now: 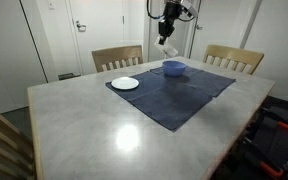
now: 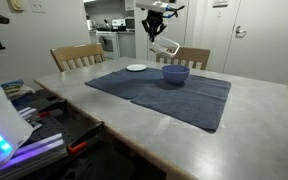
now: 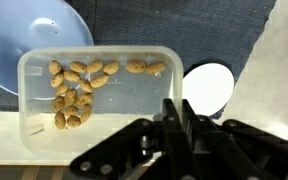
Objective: Pick the clear bowl and pour its contents into the blue bowl
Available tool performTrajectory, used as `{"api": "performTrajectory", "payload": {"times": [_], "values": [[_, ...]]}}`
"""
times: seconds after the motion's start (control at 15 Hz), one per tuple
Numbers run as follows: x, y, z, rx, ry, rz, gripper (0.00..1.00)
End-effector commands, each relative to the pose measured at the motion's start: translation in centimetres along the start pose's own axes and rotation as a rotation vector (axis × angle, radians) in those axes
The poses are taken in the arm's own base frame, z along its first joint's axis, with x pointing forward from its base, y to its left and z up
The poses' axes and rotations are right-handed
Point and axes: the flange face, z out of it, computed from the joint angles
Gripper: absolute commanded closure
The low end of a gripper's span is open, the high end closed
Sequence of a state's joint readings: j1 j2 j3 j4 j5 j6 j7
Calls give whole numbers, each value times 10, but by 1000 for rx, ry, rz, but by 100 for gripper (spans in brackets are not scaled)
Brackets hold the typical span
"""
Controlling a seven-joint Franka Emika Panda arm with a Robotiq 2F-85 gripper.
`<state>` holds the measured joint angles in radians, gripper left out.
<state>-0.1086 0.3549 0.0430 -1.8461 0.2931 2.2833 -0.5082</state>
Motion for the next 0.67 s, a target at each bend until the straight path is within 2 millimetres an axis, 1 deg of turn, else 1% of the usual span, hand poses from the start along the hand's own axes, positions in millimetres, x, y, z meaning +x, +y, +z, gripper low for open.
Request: {"api": "performTrajectory", "payload": {"times": [0.0,0.33,0.6], "values": [[-7,13,5,38,42,-18,98],[-16,26,11,77,67,-18,98],[-22,30,18,97,100,-31,98]]}}
